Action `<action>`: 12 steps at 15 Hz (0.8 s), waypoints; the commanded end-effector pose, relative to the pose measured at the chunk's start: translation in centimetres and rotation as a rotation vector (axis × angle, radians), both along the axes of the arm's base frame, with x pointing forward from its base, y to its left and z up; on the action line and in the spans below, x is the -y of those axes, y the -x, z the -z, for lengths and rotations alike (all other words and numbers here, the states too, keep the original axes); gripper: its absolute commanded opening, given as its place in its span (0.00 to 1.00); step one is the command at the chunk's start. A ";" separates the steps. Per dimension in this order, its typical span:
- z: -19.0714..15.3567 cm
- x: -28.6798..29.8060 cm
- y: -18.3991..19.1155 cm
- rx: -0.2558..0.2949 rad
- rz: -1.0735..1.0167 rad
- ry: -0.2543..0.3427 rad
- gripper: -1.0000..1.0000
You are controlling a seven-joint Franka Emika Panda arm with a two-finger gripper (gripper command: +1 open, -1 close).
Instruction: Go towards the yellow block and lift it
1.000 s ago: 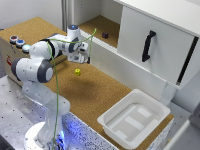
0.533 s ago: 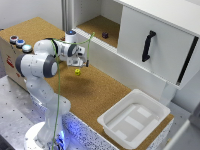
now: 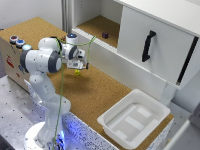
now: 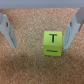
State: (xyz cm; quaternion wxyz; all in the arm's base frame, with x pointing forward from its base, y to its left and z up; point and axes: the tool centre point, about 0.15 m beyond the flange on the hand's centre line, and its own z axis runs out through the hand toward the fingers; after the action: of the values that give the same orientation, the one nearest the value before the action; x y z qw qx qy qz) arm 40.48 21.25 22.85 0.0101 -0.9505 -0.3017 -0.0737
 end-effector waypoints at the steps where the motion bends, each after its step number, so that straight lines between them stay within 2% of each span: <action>1: 2.5 -0.9 -2.9 -0.015 0.014 0.049 1.00; 2: 2.7 -0.9 -3.0 -0.019 0.012 0.052 1.00; 3: 2.8 -0.7 -3.0 -0.005 0.024 0.069 0.00; 12: 1.4 1.2 -2.6 -0.003 0.055 0.082 0.00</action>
State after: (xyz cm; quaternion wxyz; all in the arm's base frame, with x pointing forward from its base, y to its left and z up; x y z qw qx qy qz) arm 42.30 20.10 21.32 0.0079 -0.9543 -0.2891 -0.0751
